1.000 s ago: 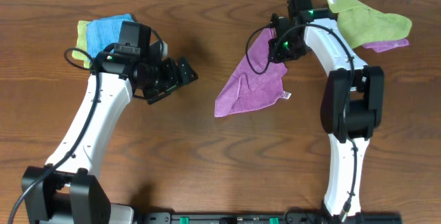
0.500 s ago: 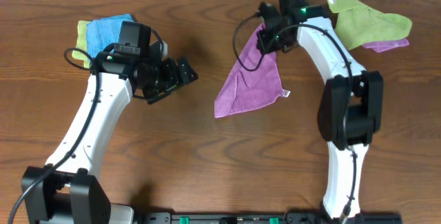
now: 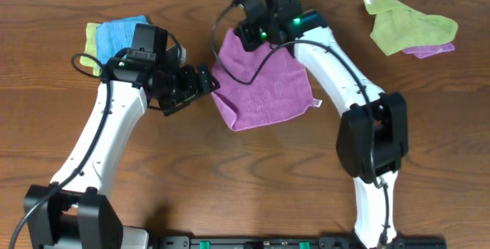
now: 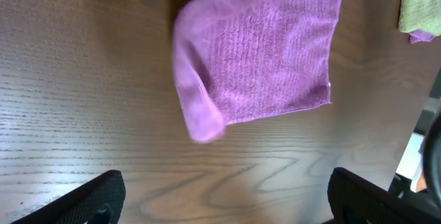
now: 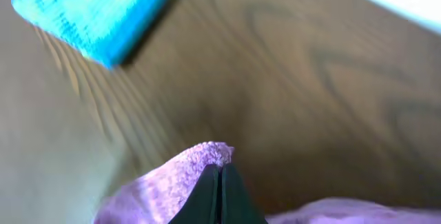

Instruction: Fold the cloth

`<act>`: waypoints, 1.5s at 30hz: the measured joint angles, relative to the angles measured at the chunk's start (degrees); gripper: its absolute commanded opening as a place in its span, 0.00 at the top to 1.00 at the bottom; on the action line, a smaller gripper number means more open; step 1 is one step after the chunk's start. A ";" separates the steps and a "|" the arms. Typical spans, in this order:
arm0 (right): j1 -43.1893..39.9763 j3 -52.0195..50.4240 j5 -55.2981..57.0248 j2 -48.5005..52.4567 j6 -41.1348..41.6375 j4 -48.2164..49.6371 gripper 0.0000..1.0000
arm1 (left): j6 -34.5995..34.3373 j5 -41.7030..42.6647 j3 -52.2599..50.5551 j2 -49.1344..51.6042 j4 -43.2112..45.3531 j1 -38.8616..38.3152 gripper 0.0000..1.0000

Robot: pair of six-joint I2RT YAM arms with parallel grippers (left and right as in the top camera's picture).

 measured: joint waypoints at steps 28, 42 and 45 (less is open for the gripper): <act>1.44 4.74 6.78 11.58 9.84 2.27 0.01 | -0.02 -0.42 0.00 0.00 0.13 0.04 0.04; -13.51 7.26 6.97 -7.19 8.63 -41.48 0.01 | -9.94 -4.20 -2.19 -13.03 -0.15 1.31 0.00; -14.88 5.55 6.49 -8.09 7.21 -44.19 0.01 | -14.27 -4.92 -8.66 -17.40 1.57 0.81 0.02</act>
